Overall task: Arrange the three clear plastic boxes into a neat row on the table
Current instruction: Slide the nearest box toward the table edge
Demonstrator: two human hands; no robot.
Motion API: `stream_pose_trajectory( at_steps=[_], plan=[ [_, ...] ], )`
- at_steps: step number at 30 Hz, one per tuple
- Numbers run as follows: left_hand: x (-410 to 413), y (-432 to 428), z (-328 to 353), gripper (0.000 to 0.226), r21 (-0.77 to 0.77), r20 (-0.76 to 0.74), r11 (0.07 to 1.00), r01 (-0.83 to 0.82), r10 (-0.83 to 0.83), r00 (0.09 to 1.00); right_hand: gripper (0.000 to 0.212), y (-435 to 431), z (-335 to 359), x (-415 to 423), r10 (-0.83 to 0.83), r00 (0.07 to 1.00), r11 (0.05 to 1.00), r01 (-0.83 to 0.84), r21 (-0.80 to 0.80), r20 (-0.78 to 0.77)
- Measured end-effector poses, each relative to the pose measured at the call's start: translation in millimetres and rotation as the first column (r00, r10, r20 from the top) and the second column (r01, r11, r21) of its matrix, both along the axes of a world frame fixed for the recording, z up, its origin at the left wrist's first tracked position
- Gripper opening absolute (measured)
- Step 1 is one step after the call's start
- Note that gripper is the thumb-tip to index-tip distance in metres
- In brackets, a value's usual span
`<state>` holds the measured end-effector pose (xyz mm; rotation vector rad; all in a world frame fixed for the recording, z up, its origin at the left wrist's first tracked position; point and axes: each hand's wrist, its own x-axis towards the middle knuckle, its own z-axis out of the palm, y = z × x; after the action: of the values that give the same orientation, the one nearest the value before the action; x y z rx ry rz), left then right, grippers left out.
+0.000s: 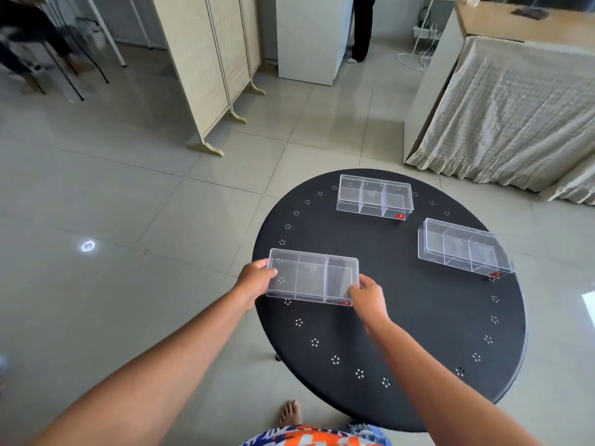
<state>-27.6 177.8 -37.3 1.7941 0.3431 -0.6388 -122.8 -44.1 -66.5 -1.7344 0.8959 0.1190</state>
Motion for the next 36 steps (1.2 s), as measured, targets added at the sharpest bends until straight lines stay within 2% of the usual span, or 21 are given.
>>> stream_pose_trajectory(
  at_steps=[10,23,29,33,36],
  plan=[
    [-9,16,-13,0.036,0.011,-0.012,0.999,0.036,-0.035,0.999,0.046,15,-3,-9,-0.013,1.0,1.0,0.013,0.023,-0.014],
    [-8,16,-19,0.038,0.0,0.013,0.999,0.044,-0.044,0.999,0.03,22,2,-9,-0.042,0.999,0.999,0.042,0.018,-0.012],
    [-7,18,-22,0.04,0.012,0.012,0.999,0.044,-0.044,0.999,0.038,20,2,-9,-0.038,0.999,0.998,0.039,0.042,-0.018],
    [-6,16,-25,0.042,0.063,0.028,0.996,0.059,-0.06,0.998,0.042,19,1,-6,-0.035,0.999,0.999,0.036,0.039,-0.027],
    [-5,14,-25,0.052,0.19,0.066,0.979,0.074,-0.088,0.994,0.049,15,0,-6,-0.033,0.999,0.999,0.035,0.034,-0.04]
  ],
)
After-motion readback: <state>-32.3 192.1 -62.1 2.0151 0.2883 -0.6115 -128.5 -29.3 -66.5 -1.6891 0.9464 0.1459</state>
